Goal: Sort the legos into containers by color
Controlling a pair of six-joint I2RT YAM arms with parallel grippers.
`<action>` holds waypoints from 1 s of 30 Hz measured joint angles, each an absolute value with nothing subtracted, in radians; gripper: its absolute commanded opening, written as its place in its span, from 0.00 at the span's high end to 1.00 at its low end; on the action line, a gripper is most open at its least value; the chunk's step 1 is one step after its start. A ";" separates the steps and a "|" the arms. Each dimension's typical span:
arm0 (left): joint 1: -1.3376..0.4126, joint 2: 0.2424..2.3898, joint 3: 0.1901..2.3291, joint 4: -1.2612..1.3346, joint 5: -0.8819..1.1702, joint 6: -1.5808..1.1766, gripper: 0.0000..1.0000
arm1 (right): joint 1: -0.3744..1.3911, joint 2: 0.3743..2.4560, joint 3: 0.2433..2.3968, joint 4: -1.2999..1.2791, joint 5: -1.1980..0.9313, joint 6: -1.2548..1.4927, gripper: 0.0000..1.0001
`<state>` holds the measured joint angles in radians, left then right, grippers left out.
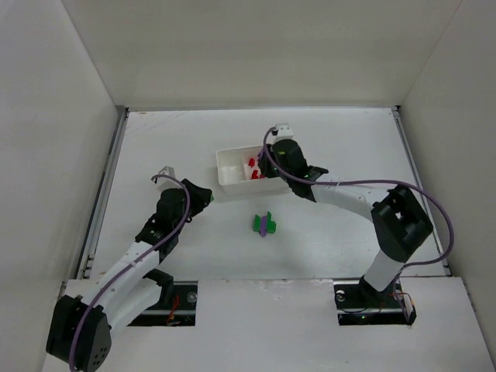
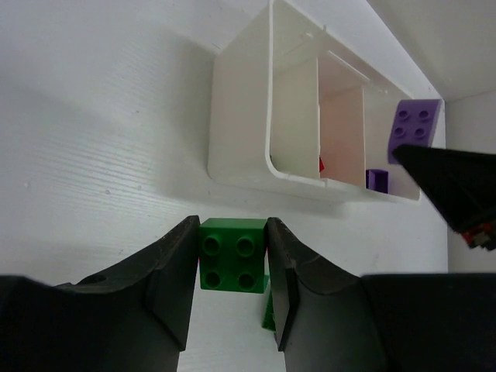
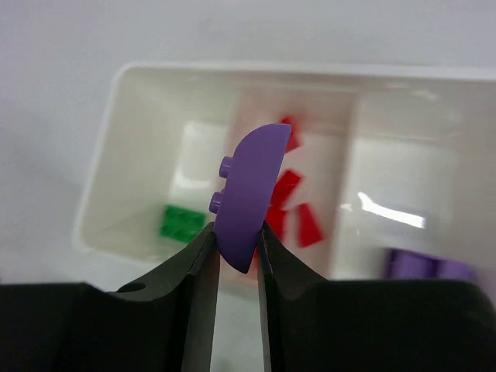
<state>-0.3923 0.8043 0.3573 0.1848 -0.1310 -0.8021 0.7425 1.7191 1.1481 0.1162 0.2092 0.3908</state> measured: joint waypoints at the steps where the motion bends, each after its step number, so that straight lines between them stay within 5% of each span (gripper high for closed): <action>1: -0.402 0.823 0.361 0.196 -0.131 -0.802 0.80 | 0.710 1.706 1.135 0.115 0.216 0.386 0.77; 9: -0.455 0.923 0.406 0.265 -0.141 -0.802 0.80 | 0.572 1.676 1.096 0.105 0.257 0.372 0.74; 13: -0.472 0.939 0.428 0.282 -0.153 -0.801 0.80 | 0.580 1.676 1.097 0.104 0.263 0.375 0.41; 18: -0.484 0.953 0.444 0.295 -0.170 -0.799 0.80 | 0.584 1.646 1.077 0.105 0.292 0.373 0.33; 21: -0.488 0.970 0.461 0.294 -0.176 -0.793 0.80 | 0.584 1.570 1.024 0.107 0.306 0.381 0.37; 26: -0.495 1.036 0.541 0.294 -0.190 -0.770 0.79 | 0.601 1.382 0.885 0.150 0.339 0.425 0.74; 30: -0.515 1.148 0.666 0.280 -0.214 -0.720 0.79 | 0.638 1.247 0.750 0.177 0.373 0.473 0.76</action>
